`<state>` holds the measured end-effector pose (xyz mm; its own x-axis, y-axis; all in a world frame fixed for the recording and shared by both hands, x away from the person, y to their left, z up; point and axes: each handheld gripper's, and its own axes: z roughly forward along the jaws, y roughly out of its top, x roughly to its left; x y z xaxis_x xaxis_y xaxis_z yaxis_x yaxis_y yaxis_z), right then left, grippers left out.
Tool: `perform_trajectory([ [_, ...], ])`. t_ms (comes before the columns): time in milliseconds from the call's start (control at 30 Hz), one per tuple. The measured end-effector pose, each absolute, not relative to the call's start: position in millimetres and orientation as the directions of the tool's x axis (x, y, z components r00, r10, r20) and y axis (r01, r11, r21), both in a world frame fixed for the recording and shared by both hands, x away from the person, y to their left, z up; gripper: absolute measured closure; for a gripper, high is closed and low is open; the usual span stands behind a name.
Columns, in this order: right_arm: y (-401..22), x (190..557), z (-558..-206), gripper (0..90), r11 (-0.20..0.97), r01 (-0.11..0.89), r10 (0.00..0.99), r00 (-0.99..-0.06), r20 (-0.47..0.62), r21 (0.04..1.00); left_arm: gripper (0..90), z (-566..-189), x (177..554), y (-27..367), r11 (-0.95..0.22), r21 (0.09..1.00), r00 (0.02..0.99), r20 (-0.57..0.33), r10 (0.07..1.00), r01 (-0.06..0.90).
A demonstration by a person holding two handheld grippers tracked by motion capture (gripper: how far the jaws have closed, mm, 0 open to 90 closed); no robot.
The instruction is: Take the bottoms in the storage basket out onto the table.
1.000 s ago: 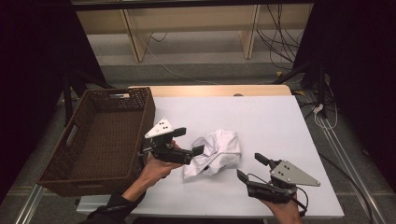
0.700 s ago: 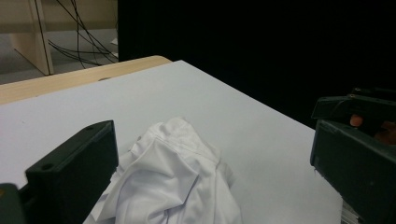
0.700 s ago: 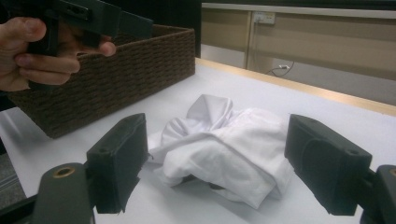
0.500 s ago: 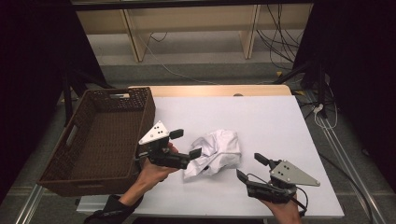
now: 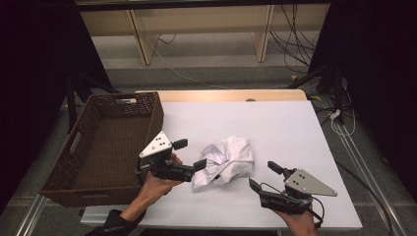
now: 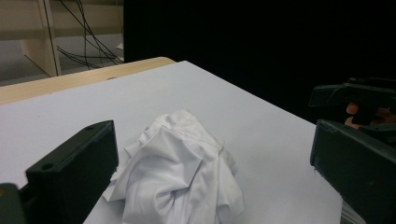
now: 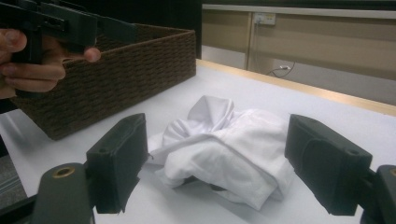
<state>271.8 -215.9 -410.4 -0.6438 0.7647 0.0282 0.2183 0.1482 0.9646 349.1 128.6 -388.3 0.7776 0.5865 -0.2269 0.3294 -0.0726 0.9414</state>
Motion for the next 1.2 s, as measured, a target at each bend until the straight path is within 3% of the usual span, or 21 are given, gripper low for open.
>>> perform_trajectory([
  [1200,-214,270,-411,22.2,0.155,0.216,0.759,-0.651,0.024,0.964,0.4,-410,322,148,-0.084,0.936,0.776,-0.231,0.587,0.342],
])
